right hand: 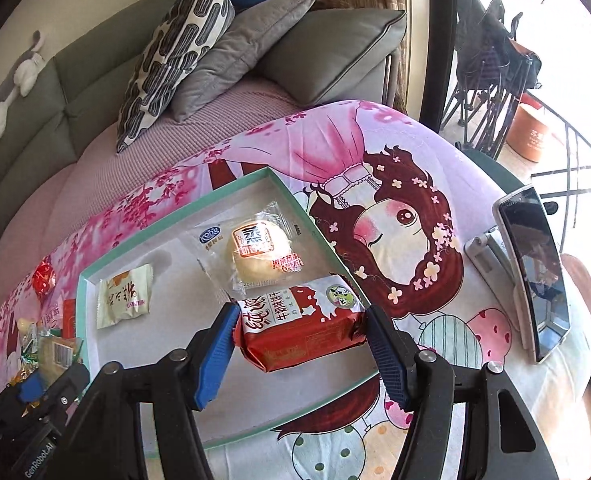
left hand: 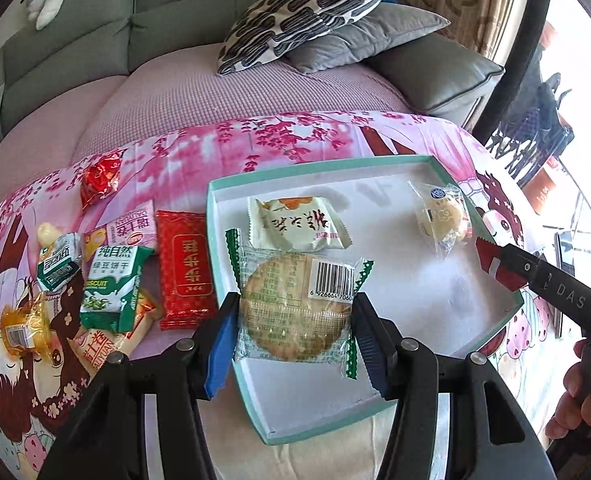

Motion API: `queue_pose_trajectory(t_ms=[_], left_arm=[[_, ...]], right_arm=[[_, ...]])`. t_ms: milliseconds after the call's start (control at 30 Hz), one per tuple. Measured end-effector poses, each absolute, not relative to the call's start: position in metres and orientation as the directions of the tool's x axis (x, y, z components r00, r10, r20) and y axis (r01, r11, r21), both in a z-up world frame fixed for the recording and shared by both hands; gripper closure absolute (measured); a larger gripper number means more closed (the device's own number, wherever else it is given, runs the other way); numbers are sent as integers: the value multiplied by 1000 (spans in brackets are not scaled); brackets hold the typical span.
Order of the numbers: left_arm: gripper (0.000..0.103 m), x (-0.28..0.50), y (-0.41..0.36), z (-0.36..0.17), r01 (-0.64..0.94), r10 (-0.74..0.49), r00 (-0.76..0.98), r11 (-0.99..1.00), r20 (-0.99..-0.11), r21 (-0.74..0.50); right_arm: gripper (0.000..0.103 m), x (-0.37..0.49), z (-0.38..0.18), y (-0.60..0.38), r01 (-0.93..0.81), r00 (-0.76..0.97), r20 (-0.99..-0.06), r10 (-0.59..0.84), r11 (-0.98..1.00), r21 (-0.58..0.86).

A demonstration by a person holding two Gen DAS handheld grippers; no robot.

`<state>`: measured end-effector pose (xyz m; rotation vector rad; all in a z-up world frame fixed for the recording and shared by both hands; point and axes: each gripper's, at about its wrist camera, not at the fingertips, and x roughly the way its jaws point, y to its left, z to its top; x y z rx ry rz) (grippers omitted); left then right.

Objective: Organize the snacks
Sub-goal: 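Carry milk biscuit packet with right gripper while left carries round biscuit packet to tray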

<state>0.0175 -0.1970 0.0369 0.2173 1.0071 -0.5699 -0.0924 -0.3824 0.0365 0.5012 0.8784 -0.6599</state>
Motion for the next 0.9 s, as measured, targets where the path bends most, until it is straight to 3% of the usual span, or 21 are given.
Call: queue_pose_trajectory(t_ms=[900], left_arm=[[45, 21, -227, -18, 571, -286, 298, 818, -911, -70]], right_arm=[[36, -67, -16, -382, 678, 381, -901, -206, 725, 121]])
